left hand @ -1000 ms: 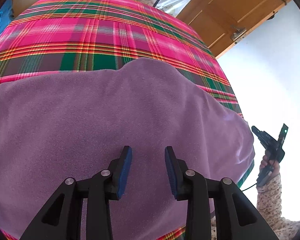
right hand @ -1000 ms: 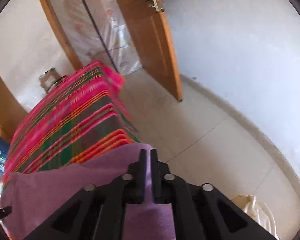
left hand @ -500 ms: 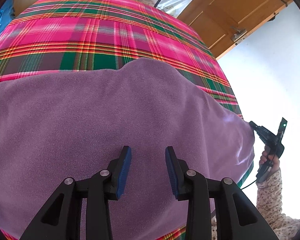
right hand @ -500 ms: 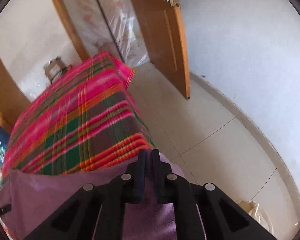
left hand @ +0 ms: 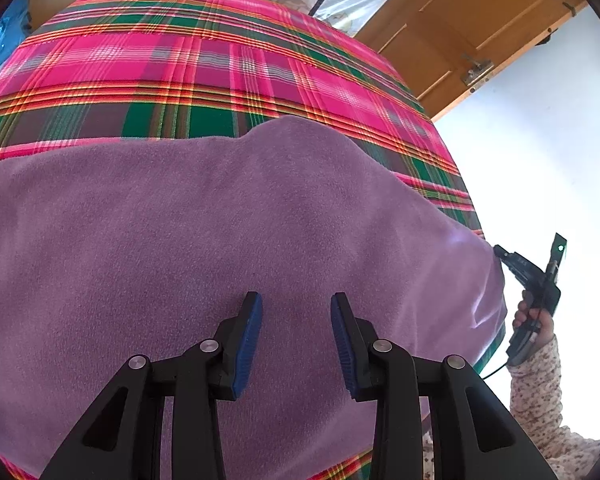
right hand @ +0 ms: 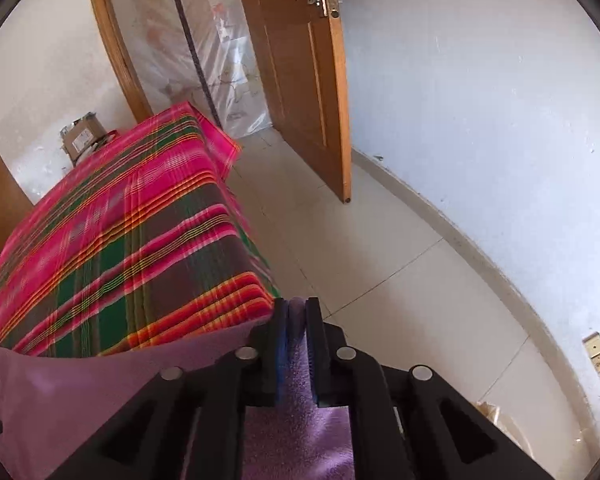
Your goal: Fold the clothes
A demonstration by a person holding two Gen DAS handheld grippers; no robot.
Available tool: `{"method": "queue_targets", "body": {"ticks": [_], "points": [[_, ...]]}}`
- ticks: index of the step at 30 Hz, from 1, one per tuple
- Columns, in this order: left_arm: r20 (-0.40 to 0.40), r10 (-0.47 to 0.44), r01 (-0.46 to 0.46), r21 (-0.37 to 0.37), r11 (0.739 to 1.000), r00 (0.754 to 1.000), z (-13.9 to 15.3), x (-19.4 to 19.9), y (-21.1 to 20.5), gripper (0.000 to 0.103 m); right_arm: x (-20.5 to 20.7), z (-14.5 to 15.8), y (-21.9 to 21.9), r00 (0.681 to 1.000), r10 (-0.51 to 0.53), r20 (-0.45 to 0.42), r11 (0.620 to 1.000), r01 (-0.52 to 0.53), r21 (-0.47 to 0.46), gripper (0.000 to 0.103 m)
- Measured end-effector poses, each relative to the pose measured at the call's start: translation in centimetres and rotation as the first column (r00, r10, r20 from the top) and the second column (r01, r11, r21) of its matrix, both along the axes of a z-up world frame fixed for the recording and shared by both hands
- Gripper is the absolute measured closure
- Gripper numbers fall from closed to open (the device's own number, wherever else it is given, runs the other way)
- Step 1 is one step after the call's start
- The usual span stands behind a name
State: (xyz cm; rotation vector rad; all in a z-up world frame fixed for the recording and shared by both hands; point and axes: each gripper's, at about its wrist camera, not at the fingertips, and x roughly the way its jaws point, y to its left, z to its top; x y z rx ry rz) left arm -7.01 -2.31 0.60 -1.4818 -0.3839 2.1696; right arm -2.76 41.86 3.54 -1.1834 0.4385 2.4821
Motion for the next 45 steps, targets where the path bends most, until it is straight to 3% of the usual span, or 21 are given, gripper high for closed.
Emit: {"method": "queue_targets", "body": {"ticks": [3, 7, 13, 19, 24, 28, 30, 34, 42, 45], "points": [[-0.004, 0.000, 0.000, 0.002, 1.000, 1.000, 0.0, 0.5, -0.1, 0.066, 1.7, 1.0, -1.3, 0.999, 0.025, -0.032, 0.999, -0.024, 0.025, 0.090], [-0.006, -0.005, 0.005, 0.007, 1.000, 1.000, 0.0, 1.1, -0.3, 0.066, 3.9, 1.2, -3.7, 0.994, 0.099, -0.046, 0.994, -0.096, 0.053, 0.079], [-0.008, -0.015, 0.016, 0.028, 0.999, 1.000, -0.2, 2.7, -1.4, 0.066, 6.6, -0.2, -6.2, 0.994, 0.108, 0.011, 0.973, -0.108, 0.203, 0.075], [-0.013, 0.000, 0.001, 0.053, 0.999, 1.000, -0.4, 4.1, -2.4, 0.066, 10.8, 0.1, -3.5, 0.994, -0.053, -0.092, 0.997, 0.058, 0.058, 0.073], [-0.032, -0.017, 0.018, 0.020, 1.000, 0.999, -0.1, 5.2, -2.2, 0.066, 12.7, 0.1, -2.5, 0.989, -0.063, -0.132, 0.998, 0.059, -0.035, 0.070], [-0.049, -0.034, 0.035, 0.004, 0.999, 0.998, -0.2, 6.2, -2.1, 0.065, 12.0, -0.6, -3.1, 0.995, -0.035, -0.090, 0.999, 0.034, -0.015, 0.066], [-0.045, -0.026, 0.027, 0.019, 0.999, 0.999, -0.4, 6.5, -2.6, 0.065, 12.0, -0.8, -3.8, 0.996, -0.030, -0.089, 0.999, 0.033, 0.037, 0.068], [-0.044, -0.019, 0.020, 0.020, 1.000, 0.999, -0.4, 7.0, -2.9, 0.065, 12.3, -0.7, -4.2, 0.996, -0.035, -0.080, 0.995, 0.042, 0.089, 0.097], [-0.044, -0.001, 0.001, 0.003, 1.000, 0.999, -0.4, 8.0, -3.7, 0.065, 13.5, 1.2, -4.7, 0.988, -0.099, -0.115, 0.978, 0.118, 0.170, 0.100], [-0.042, 0.012, -0.011, 0.017, 1.000, 0.999, -0.5, 8.2, -4.2, 0.065, 13.4, 0.8, -4.6, 0.993, -0.091, -0.082, 0.979, 0.104, 0.177, 0.100]]}}
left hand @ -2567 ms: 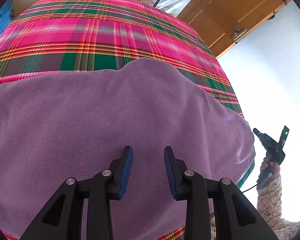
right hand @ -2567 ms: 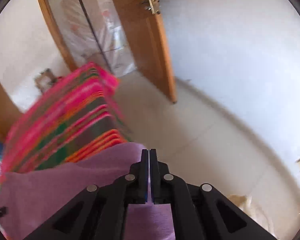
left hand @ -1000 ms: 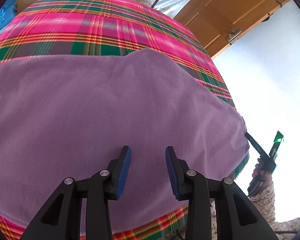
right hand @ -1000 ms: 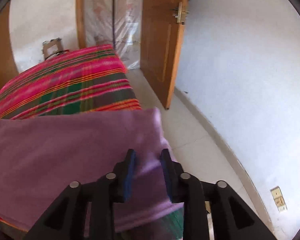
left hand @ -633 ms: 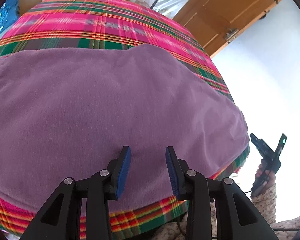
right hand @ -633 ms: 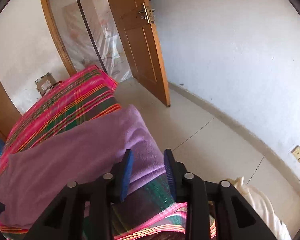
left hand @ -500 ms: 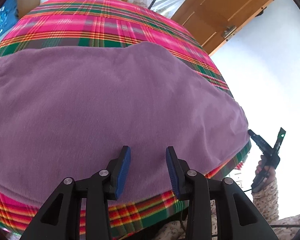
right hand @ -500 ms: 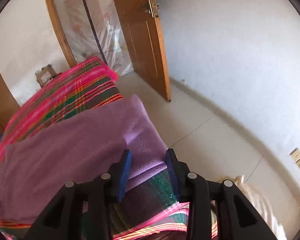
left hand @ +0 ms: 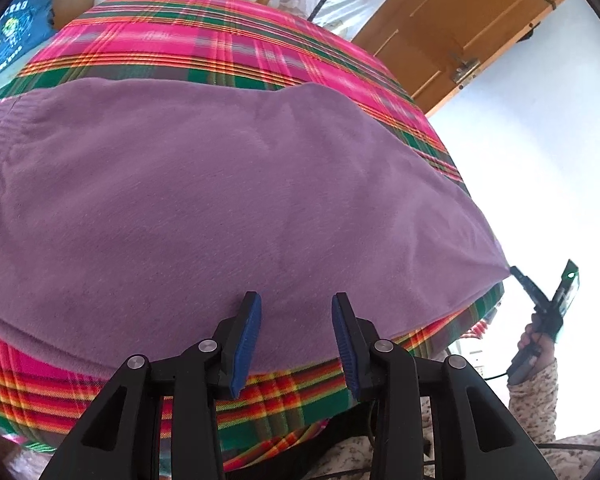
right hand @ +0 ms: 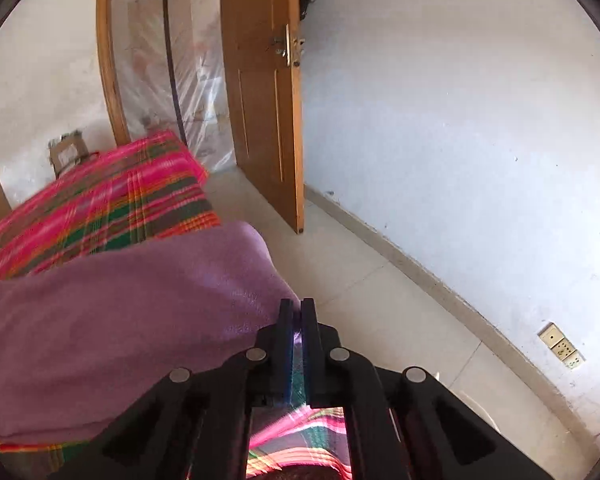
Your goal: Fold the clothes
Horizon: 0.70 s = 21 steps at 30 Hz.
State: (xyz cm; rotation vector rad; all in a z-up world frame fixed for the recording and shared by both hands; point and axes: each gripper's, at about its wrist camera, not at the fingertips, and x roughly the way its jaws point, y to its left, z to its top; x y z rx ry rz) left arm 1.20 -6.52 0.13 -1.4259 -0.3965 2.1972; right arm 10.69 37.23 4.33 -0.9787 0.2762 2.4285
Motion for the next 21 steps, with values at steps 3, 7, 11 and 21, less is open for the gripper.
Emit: {"method": "queue_targets", "body": {"ticks": [3, 7, 11, 21], "points": [[0.000, 0.009, -0.009, 0.001, 1.000, 1.000, 0.0, 0.3, -0.2, 0.065, -0.1, -1.0, -0.2, 0.999, -0.009, 0.032, 1.000, 0.009, 0.000, 0.100], [-0.004, 0.012, -0.012, -0.005, 1.000, 1.000, -0.1, 0.6, -0.4, 0.065, 0.4, -1.0, -0.9, 0.999, -0.023, 0.028, 0.999, 0.022, 0.040, 0.100], [-0.006, 0.020, -0.020, 0.015, 1.000, 1.000, -0.1, 0.8, -0.9, 0.065, 0.5, -1.1, -0.4, 0.995, -0.076, 0.057, 0.993, 0.071, 0.093, 0.103], [-0.016, 0.030, -0.029, 0.034, 0.999, 0.999, -0.4, 1.6, -1.4, 0.065, 0.6, 0.3, -2.9, 0.998, 0.060, -0.031, 0.996, -0.062, -0.064, 0.101]]}}
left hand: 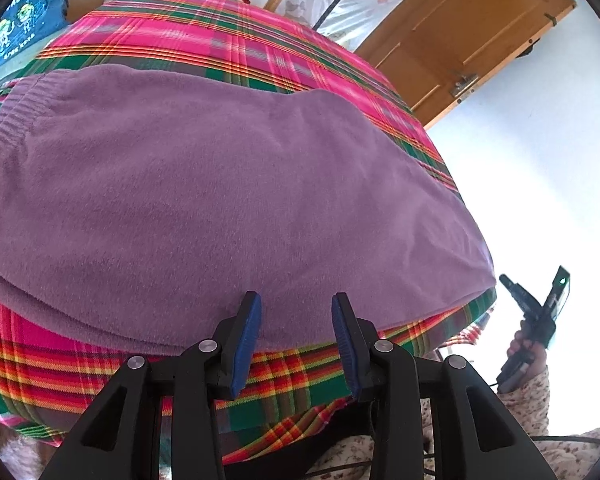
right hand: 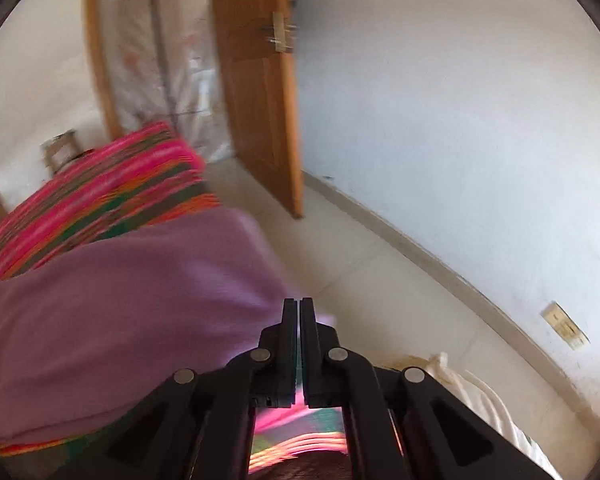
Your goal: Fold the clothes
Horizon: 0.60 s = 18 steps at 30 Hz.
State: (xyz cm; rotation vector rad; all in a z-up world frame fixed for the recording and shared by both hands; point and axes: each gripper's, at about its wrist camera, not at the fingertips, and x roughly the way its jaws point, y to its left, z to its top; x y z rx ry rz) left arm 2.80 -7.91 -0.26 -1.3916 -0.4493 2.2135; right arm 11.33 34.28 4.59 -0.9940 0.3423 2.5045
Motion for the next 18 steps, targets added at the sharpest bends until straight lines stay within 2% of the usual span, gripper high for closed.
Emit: {"method": "queue_targets", "body": {"ticks": [2, 4, 5, 6, 9, 12, 14, 15, 17, 18], "points": [[0.000, 0.004, -0.004, 0.001, 1.000, 1.000, -0.1, 0.1, 0.1, 0.065, -1.0, 0.3, -2.5, 0.995, 0.103, -0.016, 0.995, -0.103, -0.003, 0.099], [-0.001, 0.006, -0.006, 0.000, 1.000, 1.000, 0.0, 0.3, 0.2, 0.065, -2.3, 0.6, -6.4, 0.966, 0.258, -0.022, 0.966, -0.258, 0.004, 0.097], [-0.002, 0.006, -0.006, -0.001, 1.000, 1.000, 0.0, 0.4, 0.1, 0.065, -2.7, 0.7, -7.9, 0.948, 0.319, -0.020, 0.948, -0.319, 0.004, 0.097], [-0.004, 0.006, -0.006, -0.002, 1.000, 1.000, 0.0, 0.5, 0.1, 0.065, -3.2, 0.7, -9.8, 0.918, 0.396, -0.018, 0.918, -0.396, -0.001, 0.096], [-0.013, 0.008, -0.008, -0.002, 1.000, 1.000, 0.0, 0.9, 0.1, 0.065, -4.1, 0.3, -14.1, 0.838, 0.545, -0.011, 0.838, -0.545, -0.014, 0.095], [-0.020, 0.013, -0.013, 0.000, 1.000, 1.000, -0.1, 1.3, 0.0, 0.065, -4.5, 0.1, -17.8, 0.772, 0.635, 0.010, 0.772, -0.635, 0.018, 0.095], [-0.023, 0.012, -0.012, 0.002, 1.000, 1.000, -0.1, 1.5, -0.2, 0.065, -5.2, -0.4, -19.6, 0.735, 0.677, 0.015, 0.735, -0.678, 0.003, 0.094], [-0.024, 0.012, -0.012, 0.007, 1.000, 1.000, -0.1, 1.6, -0.3, 0.065, -5.1, -0.8, -20.4, 0.714, 0.700, 0.023, 0.714, -0.700, -0.004, 0.092], [-0.023, 0.020, -0.020, 0.026, 0.999, 1.000, -0.2, 2.0, -0.9, 0.065, -4.0, -1.5, -21.4, 0.691, 0.721, 0.053, 0.692, -0.722, 0.000, 0.078], [-0.022, 0.028, -0.027, 0.035, 0.999, 0.999, -0.2, 2.2, -1.2, 0.065, -3.3, -1.7, -21.6, 0.685, 0.726, 0.058, 0.685, -0.728, 0.024, 0.077]]}}
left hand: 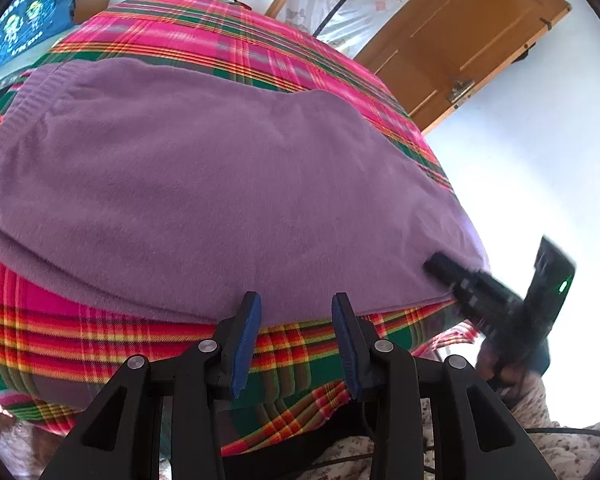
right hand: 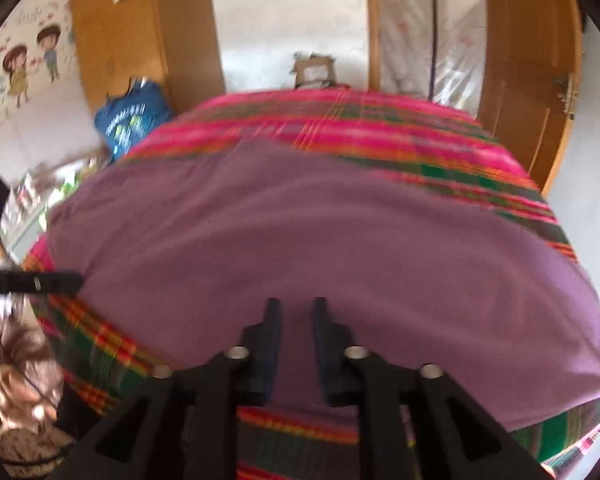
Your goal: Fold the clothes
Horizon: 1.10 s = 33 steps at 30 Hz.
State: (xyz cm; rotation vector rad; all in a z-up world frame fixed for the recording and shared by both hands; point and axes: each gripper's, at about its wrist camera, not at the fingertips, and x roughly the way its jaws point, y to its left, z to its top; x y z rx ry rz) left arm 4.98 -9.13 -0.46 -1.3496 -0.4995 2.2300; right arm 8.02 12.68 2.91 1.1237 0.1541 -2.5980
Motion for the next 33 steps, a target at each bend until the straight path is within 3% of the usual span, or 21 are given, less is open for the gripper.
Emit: {"method": "queue_targets", "body": {"ticks": [4, 9, 12, 15, 18, 27, 33], "points": [[0.005, 0.037, -0.037, 0.024, 0.999, 0.999, -0.1, 0.3, -1.2, 0.065, 2.6, -0.3, -0.1, 0.999, 0.019, -0.031, 0.997, -0.017, 0.069, 0.075], [-0.034, 0.171, -0.171, 0.005, 0.985, 0.985, 0.5, 1.2, -4.4, 0.065, 3.1, -0.1, 0.9, 1.000, -0.001, -0.001, 0.999, 0.001, 0.053, 0.075], [-0.026, 0.268, -0.267, 0.027, 0.963, 0.963, 0.5, 1.6, -7.4, 0.065, 2.8, 0.1, 0.1, 1.000, -0.001, 0.003, 0.997, 0.001, 0.075, 0.075], [-0.004, 0.363, -0.362, 0.061, 0.930, 0.932, 0.2, 1.9, -10.3, 0.064, 3.2, 1.2, -1.2, 0.998, 0.051, -0.049, 0.997, -0.048, 0.052, 0.075], [0.036, 0.403, -0.404, 0.077, 0.911, 0.915, -0.3, 1.7, -11.7, 0.058, 2.8, 2.1, -3.2, 0.988, 0.119, -0.097, 0.993, -0.116, 0.030, 0.075], [0.086, 0.494, -0.500, 0.081, 0.862, 0.865, -0.5, 1.3, -14.1, 0.058, -0.2, 0.3, -10.7, 0.950, 0.310, -0.046, 0.951, -0.309, 0.023, 0.074], [0.104, 0.516, -0.525, 0.099, 0.846, 0.851, -0.3, 0.0, -14.8, 0.058, 0.1, -1.0, -11.8, 0.938, 0.345, 0.005, 0.938, -0.346, 0.013, 0.074]]}}
